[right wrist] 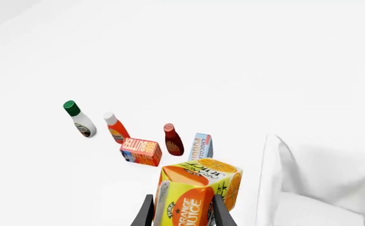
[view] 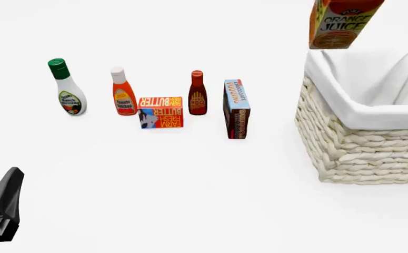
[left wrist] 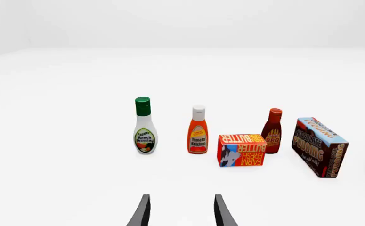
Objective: Pick the orange juice and place it in the basket.
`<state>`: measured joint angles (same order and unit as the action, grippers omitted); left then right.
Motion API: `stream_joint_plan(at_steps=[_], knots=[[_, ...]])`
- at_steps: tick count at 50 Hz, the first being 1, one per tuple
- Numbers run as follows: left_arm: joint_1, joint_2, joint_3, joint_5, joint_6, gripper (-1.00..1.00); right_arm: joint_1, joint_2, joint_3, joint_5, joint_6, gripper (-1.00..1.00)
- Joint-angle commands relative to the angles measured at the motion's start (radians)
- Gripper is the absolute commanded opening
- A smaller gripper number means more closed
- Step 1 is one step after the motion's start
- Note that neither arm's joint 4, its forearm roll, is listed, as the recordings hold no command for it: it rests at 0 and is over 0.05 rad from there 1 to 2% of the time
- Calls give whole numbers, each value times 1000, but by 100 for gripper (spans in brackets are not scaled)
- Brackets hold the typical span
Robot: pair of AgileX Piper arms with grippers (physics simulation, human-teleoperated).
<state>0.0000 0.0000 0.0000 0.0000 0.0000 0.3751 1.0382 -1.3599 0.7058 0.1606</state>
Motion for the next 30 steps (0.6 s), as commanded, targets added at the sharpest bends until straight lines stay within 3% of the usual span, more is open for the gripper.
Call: stream_joint_plan(at_steps=[1,9,17,30], knots=[[0,0,0,0,0,100,-83,-45,25,-17,9,-100],[0,0,0,0,0,100,-130,-70,40,-27,-17,-100],[0,0,0,0,0,100,-219,-73,86,-59,-15,-100],[0,0,0,0,0,100,-290,-56,119,-92,-24,-100]])
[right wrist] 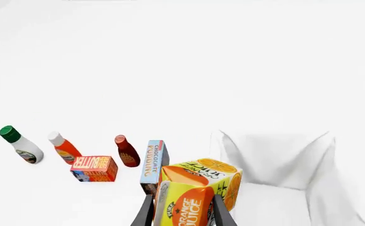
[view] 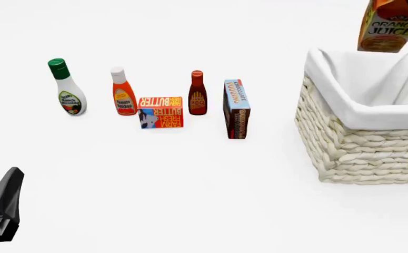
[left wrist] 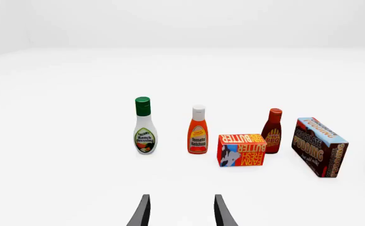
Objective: Pick the orange juice and place it in the basket.
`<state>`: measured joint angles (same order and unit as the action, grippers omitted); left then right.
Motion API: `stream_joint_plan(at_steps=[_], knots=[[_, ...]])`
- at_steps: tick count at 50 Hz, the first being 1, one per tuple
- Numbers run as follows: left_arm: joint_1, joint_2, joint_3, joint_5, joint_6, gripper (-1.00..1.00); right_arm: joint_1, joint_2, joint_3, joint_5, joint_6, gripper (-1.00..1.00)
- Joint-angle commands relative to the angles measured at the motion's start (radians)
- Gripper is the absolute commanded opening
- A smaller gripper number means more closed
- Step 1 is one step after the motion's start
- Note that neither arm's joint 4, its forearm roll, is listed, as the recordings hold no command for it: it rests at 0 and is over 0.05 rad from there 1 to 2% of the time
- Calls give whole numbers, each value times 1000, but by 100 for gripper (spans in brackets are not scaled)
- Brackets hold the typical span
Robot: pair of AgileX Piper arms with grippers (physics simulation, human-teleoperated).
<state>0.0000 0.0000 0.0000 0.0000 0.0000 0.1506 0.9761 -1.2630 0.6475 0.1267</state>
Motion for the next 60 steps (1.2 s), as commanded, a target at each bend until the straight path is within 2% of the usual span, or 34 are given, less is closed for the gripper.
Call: stream_joint_plan(at_steps=[1,10,21,28,32,46,60], knots=[[0,0,0,0,0,100,-66,6,22,-34,10,-100],[0,0,0,0,0,100,-86,32,44,-77,20,-100],[0,0,0,0,0,100,-109,-17,67,-54,45,-100],[0,0,0,0,0,100,-122,15,97,-110,66,-100],[0,0,0,0,0,100,-126,28,109,-123,54,-100],[0,0,0,0,0,100,-163,68,181,-242,93,-100],[0,0,0,0,0,100,-219,109,222,-323,83,-100]])
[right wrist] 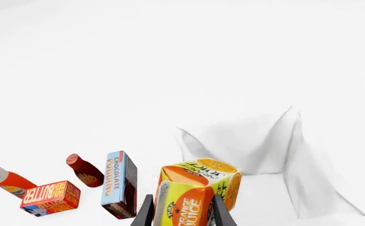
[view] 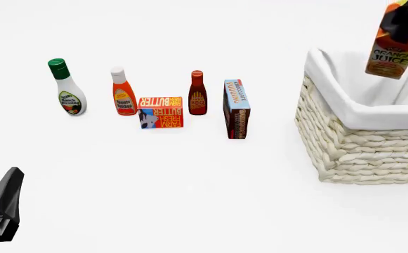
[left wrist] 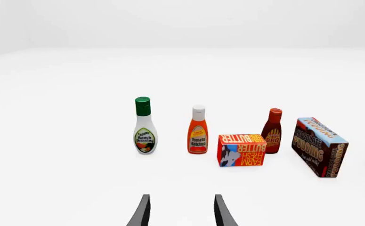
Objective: Pick the orange juice and place it in the basket.
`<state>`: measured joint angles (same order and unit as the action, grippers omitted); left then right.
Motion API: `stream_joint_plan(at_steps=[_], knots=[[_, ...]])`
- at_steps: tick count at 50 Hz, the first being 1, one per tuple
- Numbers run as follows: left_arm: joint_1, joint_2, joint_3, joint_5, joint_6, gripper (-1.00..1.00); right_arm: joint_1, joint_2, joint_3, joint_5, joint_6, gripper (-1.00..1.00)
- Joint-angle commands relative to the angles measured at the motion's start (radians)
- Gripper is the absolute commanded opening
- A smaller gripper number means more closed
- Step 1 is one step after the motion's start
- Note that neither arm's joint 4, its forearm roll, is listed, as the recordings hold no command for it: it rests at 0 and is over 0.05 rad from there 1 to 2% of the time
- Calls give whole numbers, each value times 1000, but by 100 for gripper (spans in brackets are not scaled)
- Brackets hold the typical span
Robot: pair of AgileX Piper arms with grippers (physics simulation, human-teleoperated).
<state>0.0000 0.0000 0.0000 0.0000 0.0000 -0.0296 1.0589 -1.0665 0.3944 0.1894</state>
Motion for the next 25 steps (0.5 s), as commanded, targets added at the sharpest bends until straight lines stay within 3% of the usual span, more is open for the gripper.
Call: stream_joint_plan(at_steps=[1,25], knots=[[0,0,0,0,0,100,-38,27,25,-70,20,-100],[0,0,0,0,0,100,-87,132,101,-214,25,-100]])
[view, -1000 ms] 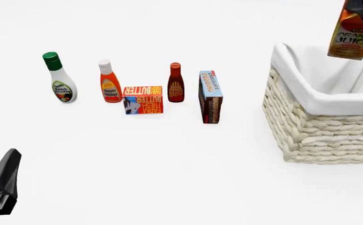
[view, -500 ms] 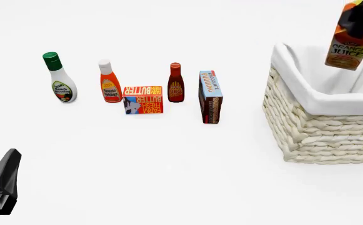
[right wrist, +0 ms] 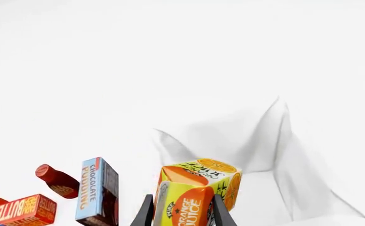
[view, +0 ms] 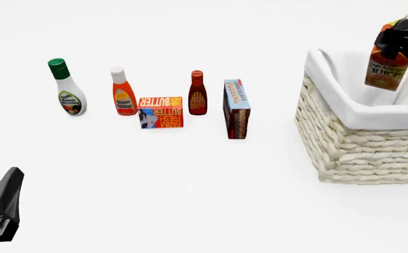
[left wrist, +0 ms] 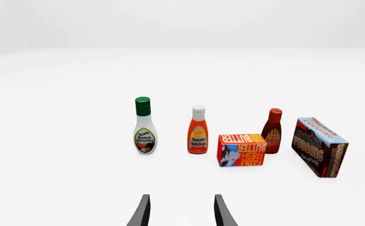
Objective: Pick the orange juice and place it in the basket.
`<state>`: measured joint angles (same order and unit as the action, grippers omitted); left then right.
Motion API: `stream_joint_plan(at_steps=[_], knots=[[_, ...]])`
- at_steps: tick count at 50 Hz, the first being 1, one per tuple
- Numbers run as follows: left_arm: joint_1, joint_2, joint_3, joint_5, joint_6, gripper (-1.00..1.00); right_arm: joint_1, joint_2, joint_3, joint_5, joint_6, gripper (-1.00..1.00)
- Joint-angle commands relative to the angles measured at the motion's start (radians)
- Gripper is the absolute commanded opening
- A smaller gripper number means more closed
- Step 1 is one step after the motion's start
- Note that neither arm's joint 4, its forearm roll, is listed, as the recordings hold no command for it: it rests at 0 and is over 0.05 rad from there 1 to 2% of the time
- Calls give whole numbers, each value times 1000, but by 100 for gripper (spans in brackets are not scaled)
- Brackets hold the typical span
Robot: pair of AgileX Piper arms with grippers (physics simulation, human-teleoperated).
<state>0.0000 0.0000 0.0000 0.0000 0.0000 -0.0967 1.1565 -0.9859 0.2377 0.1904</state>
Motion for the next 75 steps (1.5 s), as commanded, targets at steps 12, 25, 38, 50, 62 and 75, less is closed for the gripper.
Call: stream_joint_plan(at_steps=[12,25,38,50,62,75], knots=[[0,0,0,0,0,100,-44,80,27,-90,16,-100],[0,0,0,0,0,100,-62,134,37,-137,18,-100],[0,0,0,0,0,100,-103,189,44,-182,13,-100],[0,0,0,0,0,100,-136,250,58,-234,27,-100],[0,0,0,0,0,100,-136,290,63,-260,36,-100],[0,0,0,0,0,100,-132,323,62,-278,36,-100]])
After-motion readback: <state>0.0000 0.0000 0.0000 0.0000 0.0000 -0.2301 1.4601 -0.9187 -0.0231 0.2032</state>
